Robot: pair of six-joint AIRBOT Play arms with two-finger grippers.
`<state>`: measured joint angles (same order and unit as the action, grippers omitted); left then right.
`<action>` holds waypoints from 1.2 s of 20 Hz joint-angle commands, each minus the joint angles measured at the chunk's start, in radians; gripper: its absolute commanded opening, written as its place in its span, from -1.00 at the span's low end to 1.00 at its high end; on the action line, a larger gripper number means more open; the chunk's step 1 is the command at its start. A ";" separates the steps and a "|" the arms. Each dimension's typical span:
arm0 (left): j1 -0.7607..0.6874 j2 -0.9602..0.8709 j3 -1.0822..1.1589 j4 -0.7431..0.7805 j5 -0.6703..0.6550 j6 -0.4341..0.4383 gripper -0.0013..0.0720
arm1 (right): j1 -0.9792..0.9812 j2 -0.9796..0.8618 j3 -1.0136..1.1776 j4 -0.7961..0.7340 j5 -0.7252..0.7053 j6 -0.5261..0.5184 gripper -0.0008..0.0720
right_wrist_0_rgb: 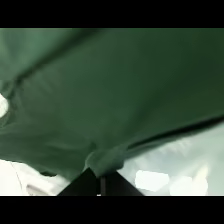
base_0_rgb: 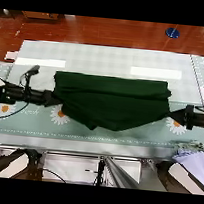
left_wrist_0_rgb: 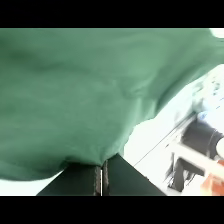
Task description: Fold the shirts.
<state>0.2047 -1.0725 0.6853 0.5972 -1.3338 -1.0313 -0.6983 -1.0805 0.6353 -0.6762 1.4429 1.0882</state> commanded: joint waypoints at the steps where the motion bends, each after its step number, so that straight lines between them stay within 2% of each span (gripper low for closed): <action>1: 0.015 0.022 0.103 -0.056 -0.013 -0.029 -0.91 | 0.091 0.023 0.090 0.084 -0.109 0.009 -0.90; 3: 0.037 0.022 0.161 -0.056 -0.013 -0.030 -0.91 | 0.095 0.023 0.179 0.082 -0.176 0.040 -0.90; 8: 0.093 0.006 0.218 -0.054 0.013 -0.029 -0.91 | 0.095 0.022 0.349 -0.040 -0.256 0.098 -0.90; 12: 0.096 -0.087 0.219 -0.052 0.018 -0.029 -0.91 | 0.103 -0.034 0.359 -0.052 -0.278 0.104 -0.90; 19: 0.096 -0.315 0.310 -0.052 0.050 -0.029 -0.91 | 0.202 -0.188 0.359 -0.052 -0.405 0.104 -0.90; 24: 0.093 -0.472 0.451 -0.052 0.050 -0.040 -0.91 | 0.291 -0.276 0.359 -0.051 -0.573 0.103 -0.90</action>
<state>0.2993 -1.4624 1.0657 0.5446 -1.2850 -1.0657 -0.4549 -1.3087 0.9936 -0.7258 0.9714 1.1908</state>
